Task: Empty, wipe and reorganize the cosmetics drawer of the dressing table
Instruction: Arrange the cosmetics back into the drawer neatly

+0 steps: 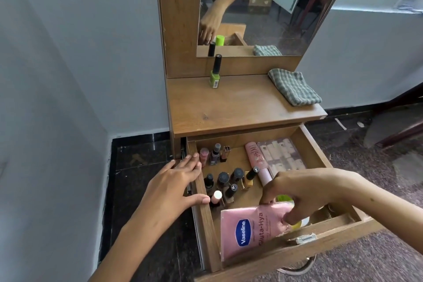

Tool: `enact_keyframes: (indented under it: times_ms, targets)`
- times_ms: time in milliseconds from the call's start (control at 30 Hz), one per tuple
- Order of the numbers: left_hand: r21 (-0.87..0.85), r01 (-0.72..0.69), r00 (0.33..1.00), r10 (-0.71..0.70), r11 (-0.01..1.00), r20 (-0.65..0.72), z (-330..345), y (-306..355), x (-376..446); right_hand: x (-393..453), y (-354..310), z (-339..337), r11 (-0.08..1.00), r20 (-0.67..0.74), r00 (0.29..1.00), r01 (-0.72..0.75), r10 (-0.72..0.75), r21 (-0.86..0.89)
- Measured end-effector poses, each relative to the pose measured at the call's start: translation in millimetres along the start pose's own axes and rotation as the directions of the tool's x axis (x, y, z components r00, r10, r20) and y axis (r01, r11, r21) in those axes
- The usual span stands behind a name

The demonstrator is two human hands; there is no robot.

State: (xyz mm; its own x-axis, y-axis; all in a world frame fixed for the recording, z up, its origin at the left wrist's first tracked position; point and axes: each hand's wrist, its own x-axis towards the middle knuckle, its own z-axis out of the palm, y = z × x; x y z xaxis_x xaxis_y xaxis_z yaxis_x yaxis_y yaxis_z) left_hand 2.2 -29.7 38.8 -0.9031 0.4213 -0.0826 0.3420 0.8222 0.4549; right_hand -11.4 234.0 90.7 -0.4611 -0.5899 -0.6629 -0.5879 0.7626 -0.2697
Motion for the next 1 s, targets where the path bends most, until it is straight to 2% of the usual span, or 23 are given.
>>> enact_keyframes:
  times_ms: [167, 367, 467, 567, 633, 767, 1000]
  targets:
    - [0.011, -0.003, 1.000, 0.003, 1.000, 0.003, 0, 0, 0, 5, 5, 2, 0.999, 0.026, 0.999, -0.030, 0.030, -0.025]
    - [0.001, 0.004, 1.000, -0.004, 1.000, -0.001, 0, 0, 0, 19, -2, 14, 0.986, 0.055, 0.997, -0.038, 0.047, -0.164]
    - [0.004, 0.008, 1.000, -0.008, 1.000, 0.000, -1, 0, -1, 19, -9, 20, 0.957, -0.004, 0.999, -0.035, 0.036, -0.289]
    - [0.007, 0.012, 1.000, -0.012, 1.000, -0.004, 0, 0, 0, 16, -10, 35, 0.929, -0.157, 0.988, -0.067, 0.009, -0.365]
    - [0.010, 0.009, 1.000, -0.009, 1.000, -0.006, 1, -1, 0, 14, -9, 47, 0.944, -0.243, 0.970, -0.082, 0.002, -0.319]
    - [0.011, 0.003, 1.000, -0.003, 1.000, -0.004, 1, -1, 0, 12, -7, 59, 0.979, -0.316, 0.948, -0.046, -0.020, -0.199]
    - [0.030, 0.018, 1.000, -0.018, 0.999, 0.016, -2, 2, 0, 14, -13, 52, 0.977, -0.284, 0.959, -0.061, 0.000, -0.207]
